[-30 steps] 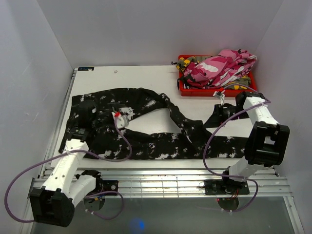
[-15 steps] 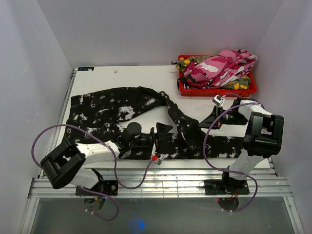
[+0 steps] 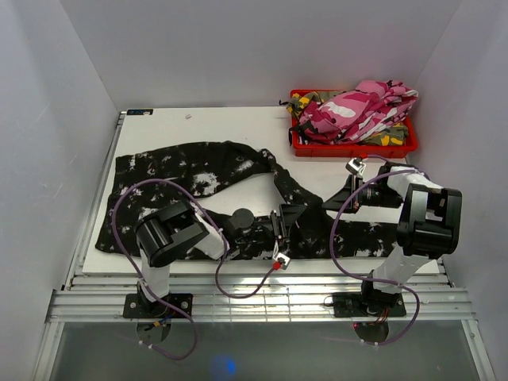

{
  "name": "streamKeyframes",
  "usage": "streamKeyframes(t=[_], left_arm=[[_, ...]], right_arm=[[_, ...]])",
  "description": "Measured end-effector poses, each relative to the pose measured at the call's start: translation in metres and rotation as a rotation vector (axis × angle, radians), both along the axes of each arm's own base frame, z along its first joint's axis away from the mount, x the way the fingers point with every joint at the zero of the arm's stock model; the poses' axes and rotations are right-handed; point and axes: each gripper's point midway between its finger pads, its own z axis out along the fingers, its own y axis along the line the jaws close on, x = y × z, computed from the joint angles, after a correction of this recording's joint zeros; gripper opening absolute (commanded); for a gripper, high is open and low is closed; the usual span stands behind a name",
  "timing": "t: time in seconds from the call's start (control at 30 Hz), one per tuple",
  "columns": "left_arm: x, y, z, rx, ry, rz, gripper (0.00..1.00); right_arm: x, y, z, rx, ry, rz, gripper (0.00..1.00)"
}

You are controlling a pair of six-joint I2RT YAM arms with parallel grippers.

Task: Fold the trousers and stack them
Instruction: Flatten the trousers out

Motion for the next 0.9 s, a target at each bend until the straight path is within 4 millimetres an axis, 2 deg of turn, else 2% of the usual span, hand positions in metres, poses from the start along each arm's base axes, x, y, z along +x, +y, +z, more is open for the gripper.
streamKeyframes(t=[0.17, 0.2, 0.23, 0.27, 0.33, 0.37, 0.4, 0.43, 0.5, 0.57, 0.63, 0.73, 0.9], left_arm=[[-0.004, -0.005, 0.009, -0.034, 0.004, -0.003, 0.5], [-0.004, -0.005, 0.013, -0.037, 0.027, -0.003, 0.44], [-0.005, -0.004, 0.018, -0.033, 0.059, -0.002, 0.38], [-0.007, -0.003, 0.025, -0.034, 0.092, -0.004, 0.27], [-0.007, -0.003, 0.046, -0.044, 0.177, -0.005, 0.15], [-0.007, -0.004, 0.061, -0.059, 0.219, -0.006, 0.01], [-0.007, -0.004, 0.075, -0.075, 0.264, -0.009, 0.0], [-0.007, -0.005, 0.088, -0.086, 0.311, -0.011, 0.0], [-0.009, -0.007, 0.11, -0.094, 0.405, -0.018, 0.0], [-0.009, -0.011, 0.118, -0.071, 0.518, -0.018, 0.0], [-0.01, -0.014, 0.112, -0.018, 0.648, -0.006, 0.0], [-0.009, -0.017, 0.09, 0.095, 0.876, 0.029, 0.0], [-0.006, -0.014, 0.047, 0.27, 1.249, 0.09, 0.0]], right_arm=[[-0.003, 0.001, 0.002, -0.017, -0.023, 0.012, 0.08], [-0.004, 0.001, 0.002, -0.026, -0.027, 0.016, 0.11], [-0.004, 0.0, 0.002, -0.031, -0.032, 0.018, 0.26], [-0.004, 0.0, 0.002, -0.04, -0.034, 0.022, 0.34], [-0.005, -0.001, 0.002, -0.071, -0.06, 0.034, 0.53], [-0.005, -0.002, 0.004, -0.092, -0.078, 0.04, 0.57], [-0.004, -0.004, 0.005, -0.123, -0.106, 0.049, 0.62], [-0.002, -0.006, 0.007, -0.151, -0.13, 0.054, 0.73], [0.005, -0.012, 0.013, -0.236, -0.22, 0.061, 0.81], [0.015, -0.02, 0.022, -0.334, -0.344, 0.055, 0.86], [0.025, -0.032, 0.038, -0.429, -0.473, 0.03, 0.87], [0.035, -0.047, 0.063, -0.549, -0.65, -0.014, 0.89], [0.025, -0.06, 0.076, -0.675, -0.816, -0.03, 0.92]])
